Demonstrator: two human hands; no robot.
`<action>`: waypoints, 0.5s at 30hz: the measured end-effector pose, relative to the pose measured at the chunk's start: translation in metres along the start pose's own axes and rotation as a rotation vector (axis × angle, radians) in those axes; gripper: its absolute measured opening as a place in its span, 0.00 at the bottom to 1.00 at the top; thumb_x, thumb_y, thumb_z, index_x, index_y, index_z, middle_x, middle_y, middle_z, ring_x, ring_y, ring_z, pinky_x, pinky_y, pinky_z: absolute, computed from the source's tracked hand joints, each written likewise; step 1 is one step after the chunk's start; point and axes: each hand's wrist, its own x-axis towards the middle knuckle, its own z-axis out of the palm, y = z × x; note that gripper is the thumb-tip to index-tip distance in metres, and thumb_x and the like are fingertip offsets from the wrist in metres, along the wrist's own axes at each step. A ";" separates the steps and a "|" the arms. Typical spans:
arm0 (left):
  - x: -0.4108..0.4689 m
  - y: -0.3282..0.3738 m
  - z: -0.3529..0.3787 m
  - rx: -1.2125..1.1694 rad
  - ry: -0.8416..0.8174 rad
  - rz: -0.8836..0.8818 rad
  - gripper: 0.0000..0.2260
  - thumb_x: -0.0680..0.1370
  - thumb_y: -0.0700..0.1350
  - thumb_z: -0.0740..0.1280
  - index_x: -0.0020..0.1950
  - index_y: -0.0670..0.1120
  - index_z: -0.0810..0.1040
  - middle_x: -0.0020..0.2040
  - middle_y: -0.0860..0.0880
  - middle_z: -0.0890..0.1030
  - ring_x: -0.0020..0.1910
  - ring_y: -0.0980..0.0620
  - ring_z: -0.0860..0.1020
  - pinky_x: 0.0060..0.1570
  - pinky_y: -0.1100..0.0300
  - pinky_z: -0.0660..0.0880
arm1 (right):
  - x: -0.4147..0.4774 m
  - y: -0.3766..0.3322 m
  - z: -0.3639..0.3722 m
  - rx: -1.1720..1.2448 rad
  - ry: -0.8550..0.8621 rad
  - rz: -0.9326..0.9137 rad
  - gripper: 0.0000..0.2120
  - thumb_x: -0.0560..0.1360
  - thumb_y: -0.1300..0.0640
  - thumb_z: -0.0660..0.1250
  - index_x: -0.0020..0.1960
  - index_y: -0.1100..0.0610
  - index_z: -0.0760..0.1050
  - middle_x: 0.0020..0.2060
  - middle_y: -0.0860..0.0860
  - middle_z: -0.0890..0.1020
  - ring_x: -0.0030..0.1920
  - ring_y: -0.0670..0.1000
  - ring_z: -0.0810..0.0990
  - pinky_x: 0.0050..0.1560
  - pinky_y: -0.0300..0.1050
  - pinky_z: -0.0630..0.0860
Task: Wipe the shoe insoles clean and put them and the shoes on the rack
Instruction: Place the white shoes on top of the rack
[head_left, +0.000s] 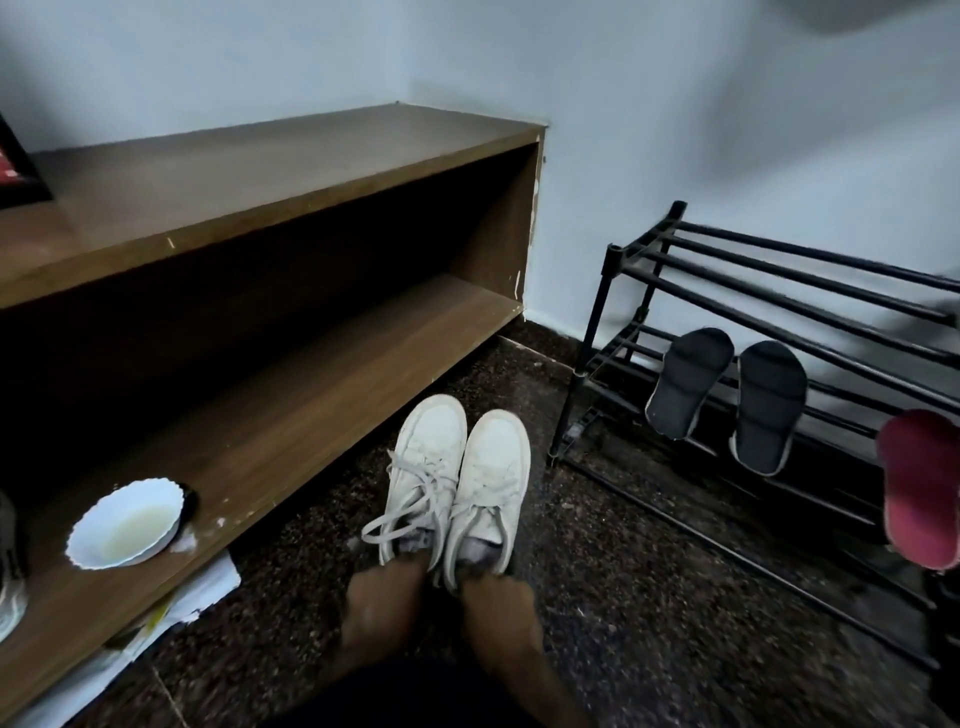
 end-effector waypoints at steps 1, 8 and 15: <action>-0.001 0.004 -0.013 -0.004 0.033 0.037 0.18 0.79 0.59 0.58 0.68 0.57 0.69 0.64 0.54 0.78 0.61 0.50 0.79 0.55 0.56 0.74 | -0.002 0.004 -0.018 -0.013 0.069 0.019 0.13 0.73 0.56 0.69 0.56 0.58 0.79 0.45 0.56 0.85 0.44 0.55 0.86 0.40 0.45 0.79; -0.002 0.056 -0.136 0.122 0.285 0.158 0.13 0.81 0.53 0.56 0.65 0.54 0.68 0.64 0.51 0.77 0.59 0.46 0.80 0.49 0.55 0.73 | -0.018 0.045 -0.125 -0.072 0.398 0.022 0.06 0.53 0.57 0.71 0.30 0.53 0.77 0.21 0.50 0.76 0.15 0.48 0.73 0.15 0.35 0.62; -0.018 0.116 -0.236 0.040 0.508 0.247 0.11 0.80 0.52 0.59 0.62 0.56 0.72 0.60 0.52 0.80 0.56 0.46 0.80 0.47 0.55 0.72 | -0.054 0.091 -0.234 -0.244 0.604 0.040 0.09 0.55 0.55 0.76 0.33 0.53 0.79 0.24 0.50 0.78 0.17 0.48 0.75 0.17 0.35 0.63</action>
